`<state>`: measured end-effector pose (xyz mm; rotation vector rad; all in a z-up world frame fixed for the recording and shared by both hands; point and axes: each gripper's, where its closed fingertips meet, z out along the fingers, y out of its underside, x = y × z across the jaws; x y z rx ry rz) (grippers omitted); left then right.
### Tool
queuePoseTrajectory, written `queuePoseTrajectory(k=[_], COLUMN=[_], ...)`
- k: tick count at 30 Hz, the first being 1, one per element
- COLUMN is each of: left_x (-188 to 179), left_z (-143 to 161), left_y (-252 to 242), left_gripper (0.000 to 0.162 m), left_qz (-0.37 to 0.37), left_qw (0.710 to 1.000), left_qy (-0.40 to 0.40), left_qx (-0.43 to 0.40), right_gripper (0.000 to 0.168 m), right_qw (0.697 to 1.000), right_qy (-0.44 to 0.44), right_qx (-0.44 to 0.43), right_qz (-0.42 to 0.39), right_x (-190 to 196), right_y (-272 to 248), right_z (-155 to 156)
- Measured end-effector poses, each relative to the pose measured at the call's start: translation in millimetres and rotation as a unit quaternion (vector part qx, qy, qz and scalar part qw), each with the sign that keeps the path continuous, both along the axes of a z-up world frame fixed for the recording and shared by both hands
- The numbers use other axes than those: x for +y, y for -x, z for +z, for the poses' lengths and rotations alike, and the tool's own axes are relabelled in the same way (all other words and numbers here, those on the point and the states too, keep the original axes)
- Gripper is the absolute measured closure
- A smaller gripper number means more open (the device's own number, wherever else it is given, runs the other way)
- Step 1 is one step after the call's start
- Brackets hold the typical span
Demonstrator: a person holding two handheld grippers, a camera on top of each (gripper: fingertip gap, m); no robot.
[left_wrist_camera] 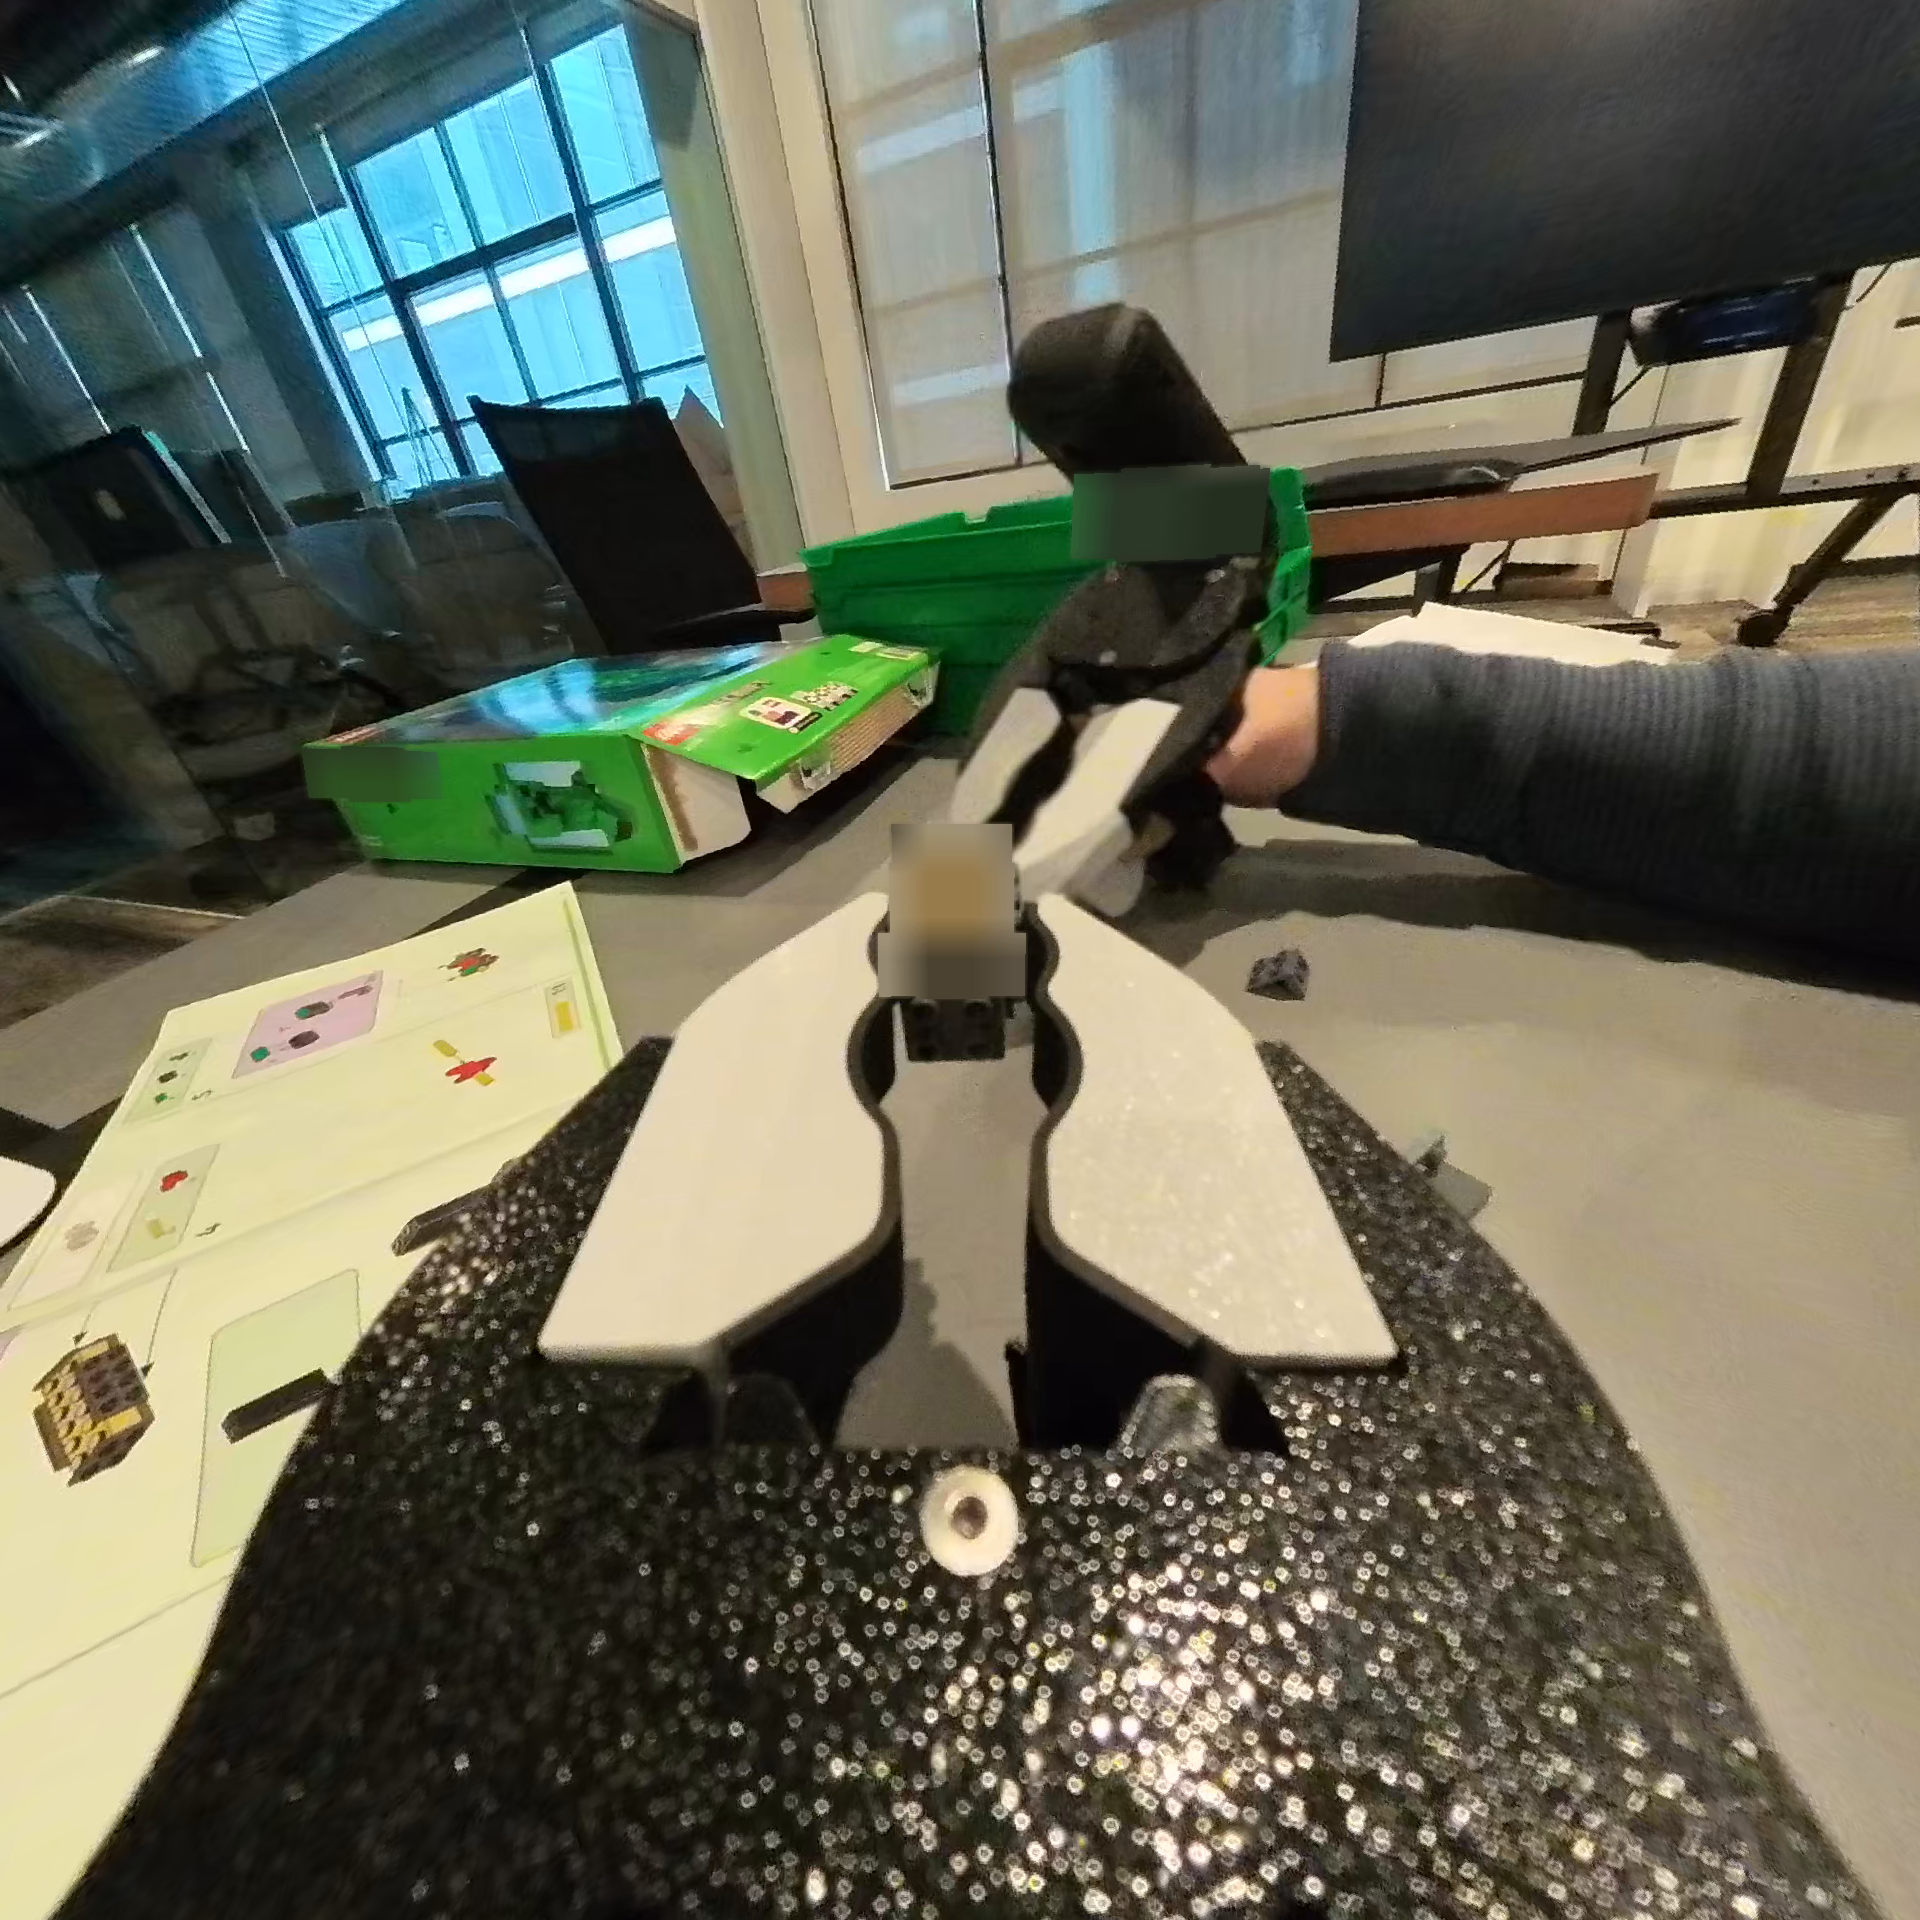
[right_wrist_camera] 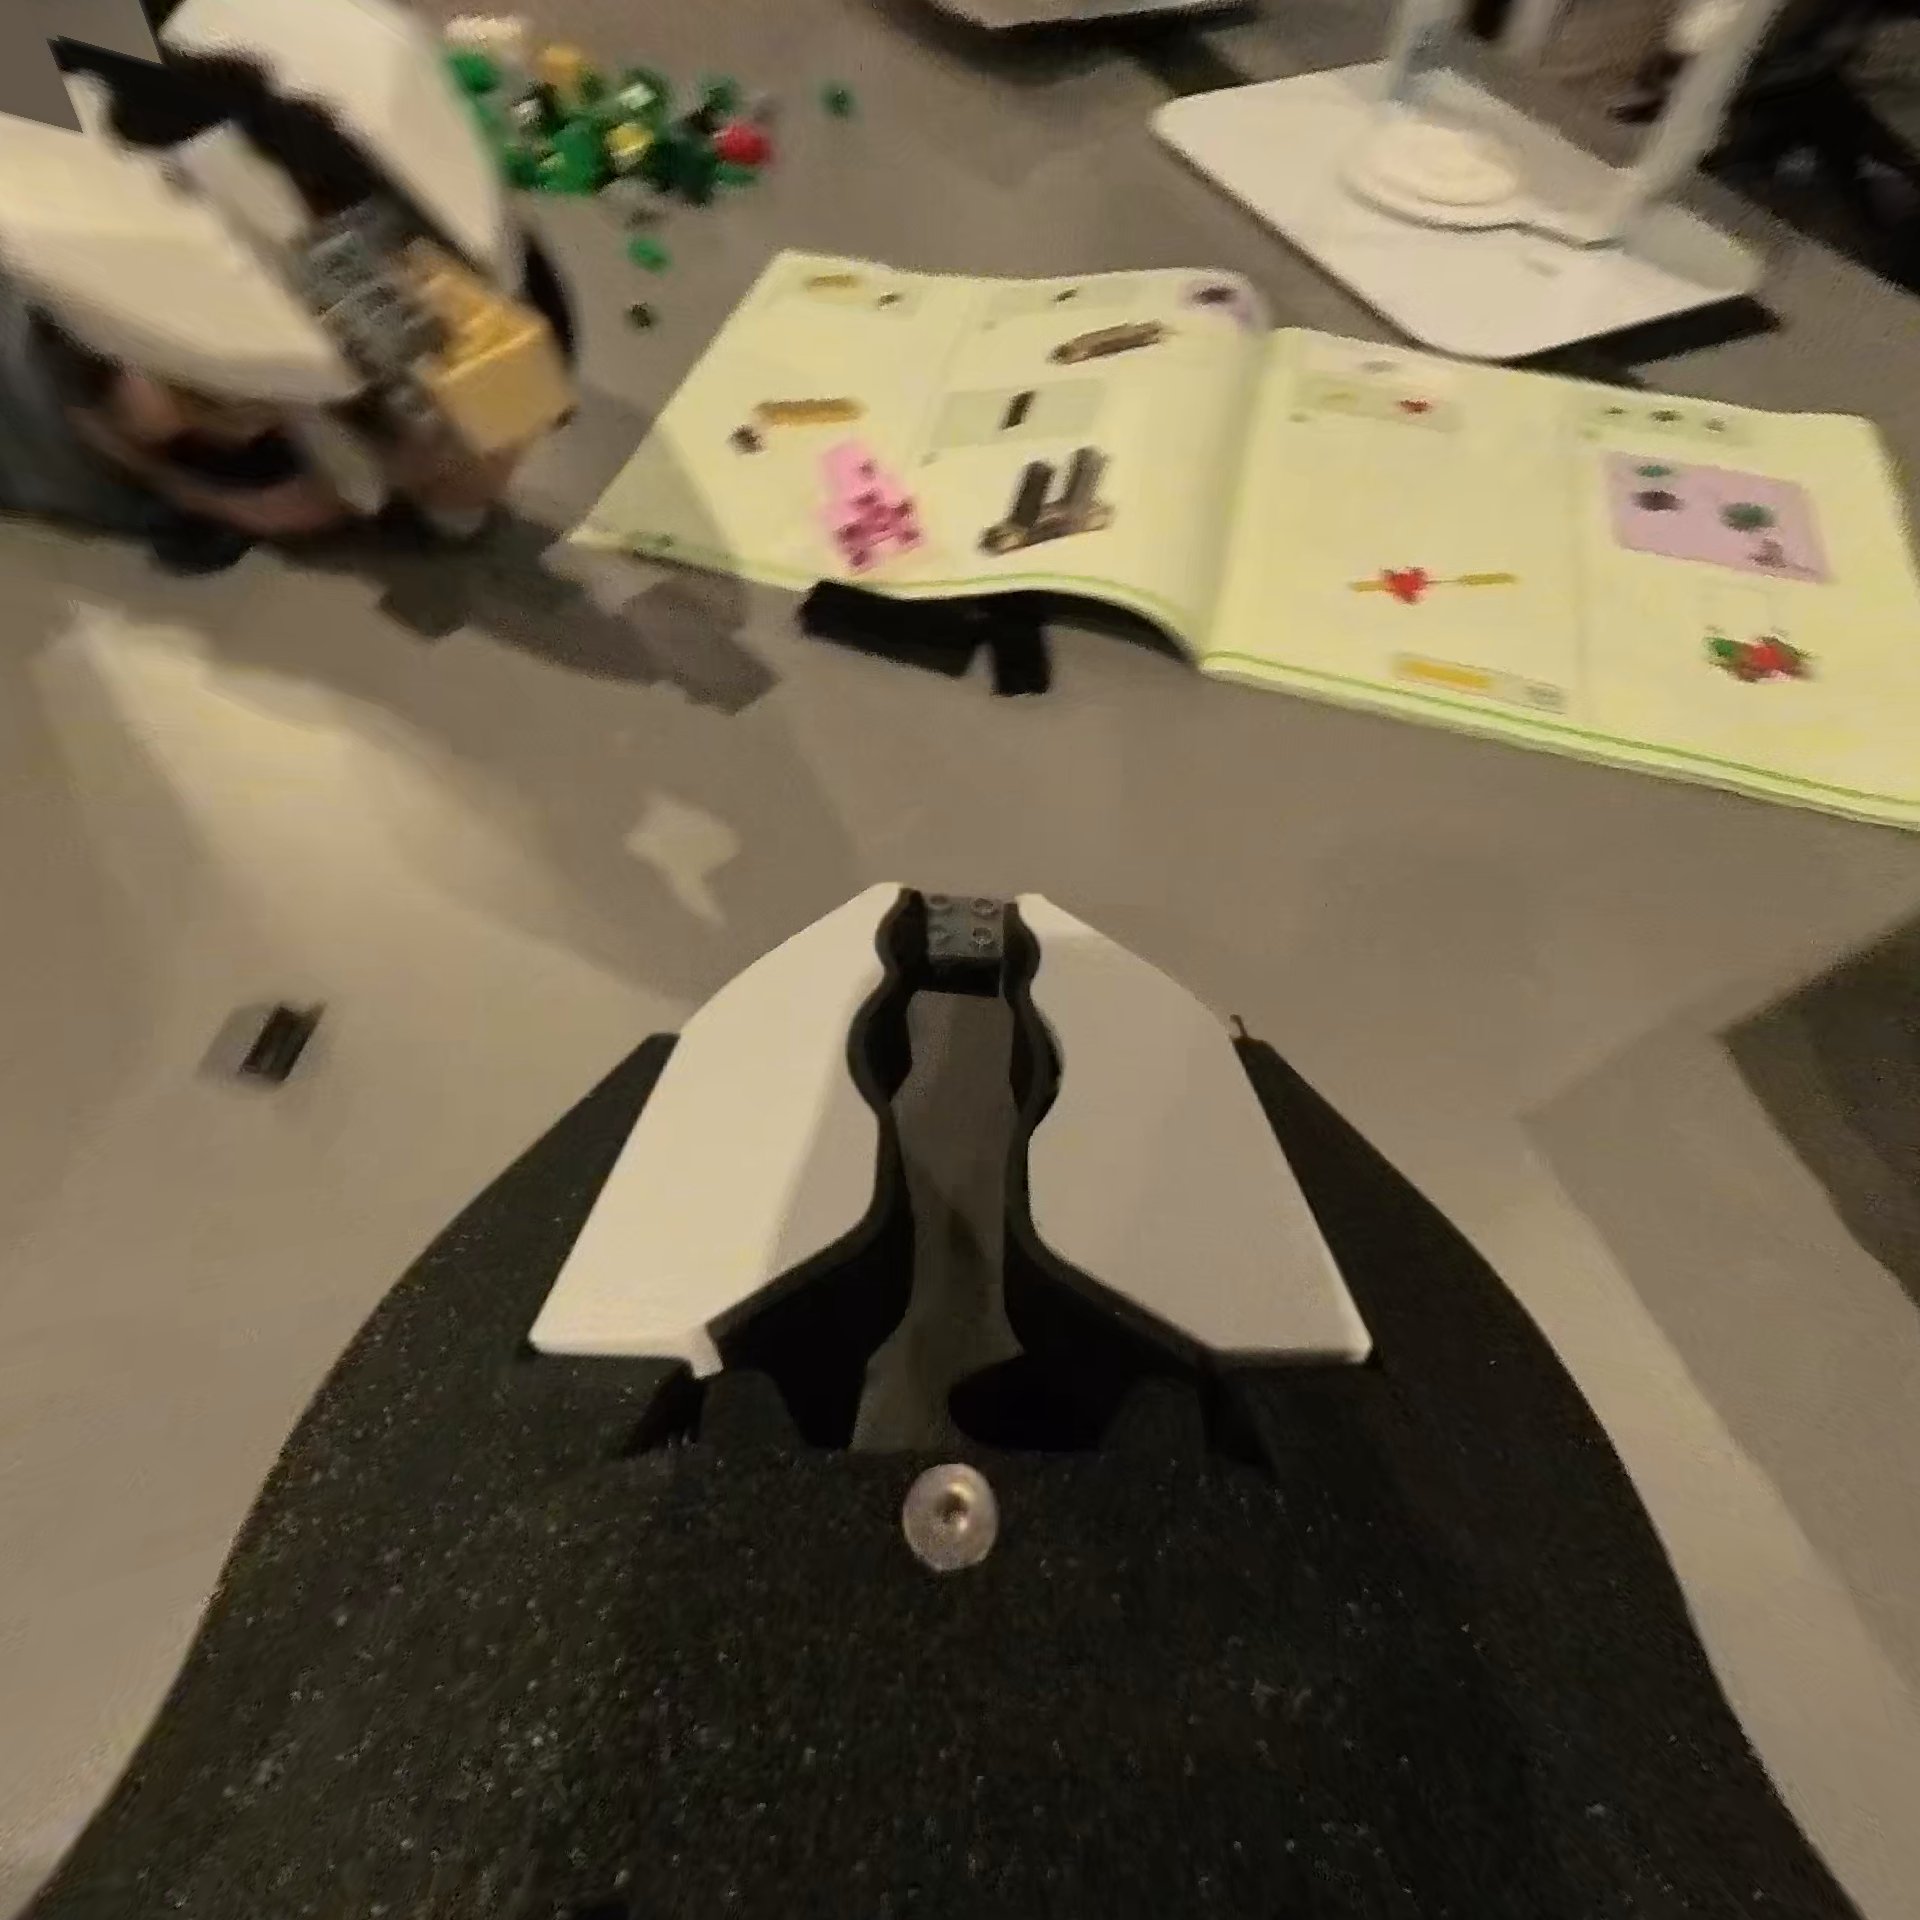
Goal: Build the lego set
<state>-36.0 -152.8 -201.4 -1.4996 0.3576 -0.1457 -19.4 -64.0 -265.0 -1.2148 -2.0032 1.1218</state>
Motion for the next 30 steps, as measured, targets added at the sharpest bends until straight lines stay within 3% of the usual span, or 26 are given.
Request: queuePoseTrajectory(k=[5, 11, 19, 30], left_x=[0.1, 0.7, -0.4, -1.9], left_z=[-1.7, -4.9, -1.2, 3.2], left_y=[-3.5, -8.2, -3.8, 2.1], left_gripper=[0.141, 0.141, 0.141, 0.141], left_qz=[-0.006, -0.011, -0.010, -0.016], left_qw=[1.000, 0.999, 1.000, 0.999], left_qy=[0.004, 0.009, 0.002, -0.003], left_qx=[0.011, 0.030, 0.007, -0.029], right_gripper=[0.154, 0.147, 0.142, 0.137], right_qw=[0.996, 0.994, 0.998, 0.995], right_qy=[-0.042, -0.071, 0.004, 0.009], right_qx=[-0.033, -0.042, -0.013, -0.085], right_qz=[0.074, 0.077, 0.067, 0.059], right_x=[-21.2, -27.0, -21.7, -21.9], right_y=[-17.4, -14.7, -18.1, -19.5], right_z=[-19.7, -27.1, -9.9, -27.1])
